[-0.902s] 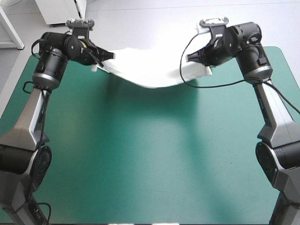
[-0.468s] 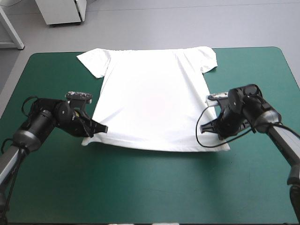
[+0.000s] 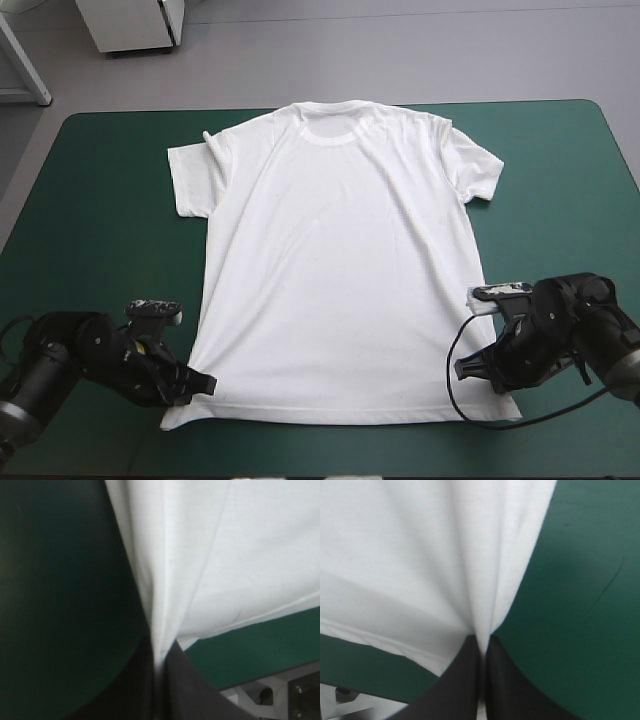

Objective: Fold the cloth

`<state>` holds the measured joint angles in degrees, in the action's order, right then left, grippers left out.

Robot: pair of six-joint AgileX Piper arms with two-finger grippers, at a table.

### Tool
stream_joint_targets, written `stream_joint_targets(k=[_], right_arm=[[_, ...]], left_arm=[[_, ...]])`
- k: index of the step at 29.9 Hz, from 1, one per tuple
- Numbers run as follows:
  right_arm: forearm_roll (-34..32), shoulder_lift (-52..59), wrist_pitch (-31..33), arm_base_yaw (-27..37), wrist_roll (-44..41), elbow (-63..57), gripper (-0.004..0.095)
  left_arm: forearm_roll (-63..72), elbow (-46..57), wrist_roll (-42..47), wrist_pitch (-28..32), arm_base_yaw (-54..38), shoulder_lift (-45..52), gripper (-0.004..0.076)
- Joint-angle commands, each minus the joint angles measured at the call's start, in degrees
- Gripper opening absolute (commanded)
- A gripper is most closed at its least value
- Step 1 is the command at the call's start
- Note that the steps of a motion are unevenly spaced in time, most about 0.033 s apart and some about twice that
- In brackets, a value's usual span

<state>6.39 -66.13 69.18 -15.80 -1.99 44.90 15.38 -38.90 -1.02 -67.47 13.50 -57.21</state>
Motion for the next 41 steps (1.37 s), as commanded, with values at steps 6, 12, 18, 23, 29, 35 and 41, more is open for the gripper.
stream_joint_targets(k=[6, 12, 18, 23, 29, 35, 41], right_arm=[[5.0, 5.4, 0.7, 0.5, -2.2, -5.0, -0.0015], [4.9, 5.5, 0.7, 0.5, -2.2, -5.1, 0.0149], [7.4, 5.6, 0.7, 0.5, -2.3, -5.1, 0.0569], [7.5, 5.6, 0.7, 0.5, -2.7, -3.3, 0.0605], [6.4, 5.7, 0.6, 0.5, -2.7, 7.9, 0.0517], [0.3, 5.7, 0.6, 0.5, -2.0, 21.7, 0.0484], [-1.4, 5.6, 0.6, 0.5, -2.0, 28.5, 0.0450]], left_arm=[[1.3, 1.7, 1.0, -2.8, 0.2, 7.5, -0.0009], [1.6, 1.6, -2.1, -2.0, 0.2, 7.6, 0.0037], [2.0, 1.5, -2.4, -6.4, 0.2, 7.6, 0.0237], [3.5, -0.8, -2.4, -6.4, 0.2, 7.6, 0.0379], [-2.1, -13.4, -2.8, -6.4, 0.2, 7.6, 0.0388], [-9.8, -24.3, -2.0, -6.3, 0.1, 1.4, 0.0388], [-12.4, -31.6, -1.9, -3.6, 0.1, -12.0, 0.0388]])
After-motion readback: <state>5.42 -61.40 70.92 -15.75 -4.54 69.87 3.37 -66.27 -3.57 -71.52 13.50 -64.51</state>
